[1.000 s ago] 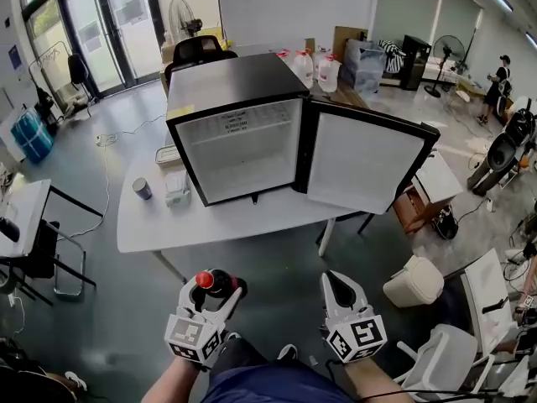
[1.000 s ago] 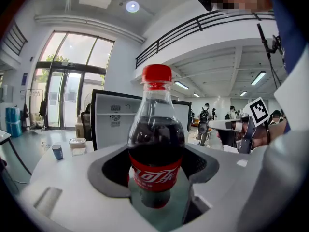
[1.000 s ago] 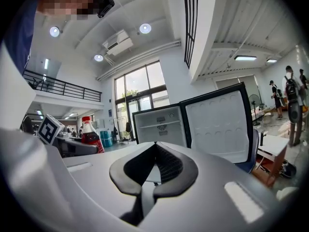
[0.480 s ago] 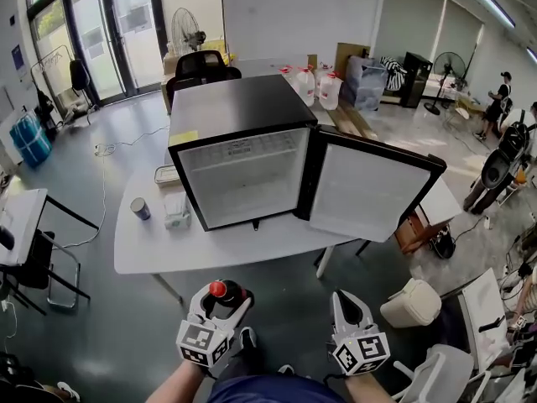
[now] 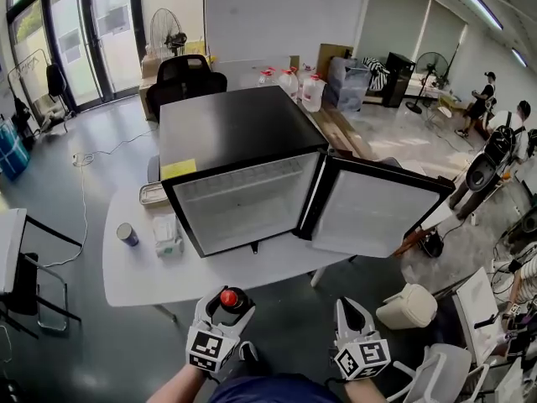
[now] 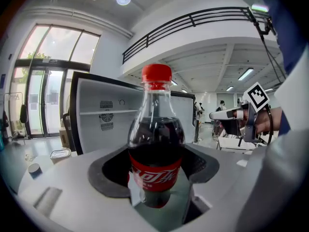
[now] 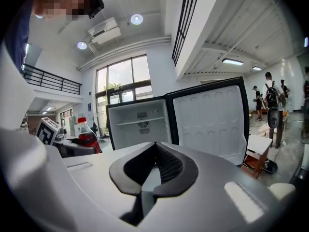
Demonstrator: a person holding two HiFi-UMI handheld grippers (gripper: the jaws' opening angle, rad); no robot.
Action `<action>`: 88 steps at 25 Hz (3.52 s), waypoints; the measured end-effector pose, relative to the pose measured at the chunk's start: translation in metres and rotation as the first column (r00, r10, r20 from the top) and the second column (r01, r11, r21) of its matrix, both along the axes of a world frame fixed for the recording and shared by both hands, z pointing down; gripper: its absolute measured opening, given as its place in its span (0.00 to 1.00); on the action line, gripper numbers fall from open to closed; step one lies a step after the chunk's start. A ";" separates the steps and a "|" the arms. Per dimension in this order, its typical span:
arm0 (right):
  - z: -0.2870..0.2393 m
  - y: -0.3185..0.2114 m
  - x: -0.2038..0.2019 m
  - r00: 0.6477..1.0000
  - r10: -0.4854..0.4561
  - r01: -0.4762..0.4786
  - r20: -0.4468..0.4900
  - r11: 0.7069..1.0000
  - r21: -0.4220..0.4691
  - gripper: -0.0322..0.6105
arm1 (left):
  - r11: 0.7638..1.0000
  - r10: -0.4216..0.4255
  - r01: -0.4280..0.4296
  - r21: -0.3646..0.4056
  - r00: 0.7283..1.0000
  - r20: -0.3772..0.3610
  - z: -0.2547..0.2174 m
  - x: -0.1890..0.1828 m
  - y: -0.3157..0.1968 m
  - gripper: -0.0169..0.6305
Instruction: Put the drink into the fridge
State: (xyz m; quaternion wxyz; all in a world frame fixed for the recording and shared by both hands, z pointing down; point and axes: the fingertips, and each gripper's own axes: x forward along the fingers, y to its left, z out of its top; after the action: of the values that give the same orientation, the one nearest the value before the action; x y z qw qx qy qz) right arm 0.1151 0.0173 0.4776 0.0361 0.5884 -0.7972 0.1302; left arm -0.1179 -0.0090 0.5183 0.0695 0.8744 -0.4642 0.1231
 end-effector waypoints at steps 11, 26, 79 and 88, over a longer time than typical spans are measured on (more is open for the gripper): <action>0.010 -0.039 -0.021 0.996 0.072 -0.073 -0.043 0.997 -0.039 0.05 | 0.997 0.070 -0.070 -0.042 0.997 -0.014 0.020 -0.018 -0.051 0.51; 0.022 -0.128 -0.061 0.972 -0.233 0.233 0.000 0.972 -0.037 0.05 | 0.986 -0.162 0.162 -0.042 0.987 0.010 0.022 -0.027 -0.113 0.51; 0.069 -0.140 0.024 0.995 -0.095 0.100 0.033 0.979 -0.177 0.05 | 0.937 -0.328 0.335 -0.099 0.941 0.085 0.101 -0.041 -0.351 0.51; 0.072 -0.141 0.027 0.996 -0.077 0.086 0.052 0.977 -0.194 0.06 | 0.932 -0.342 0.347 -0.102 0.937 0.070 0.111 -0.040 -0.360 0.51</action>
State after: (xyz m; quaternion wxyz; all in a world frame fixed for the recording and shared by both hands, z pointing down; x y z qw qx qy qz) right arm 0.1423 -0.1232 0.5501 0.0818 0.5457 -0.8046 0.2195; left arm -0.1575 -0.3692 0.6294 0.1273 0.7708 -0.6042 0.1572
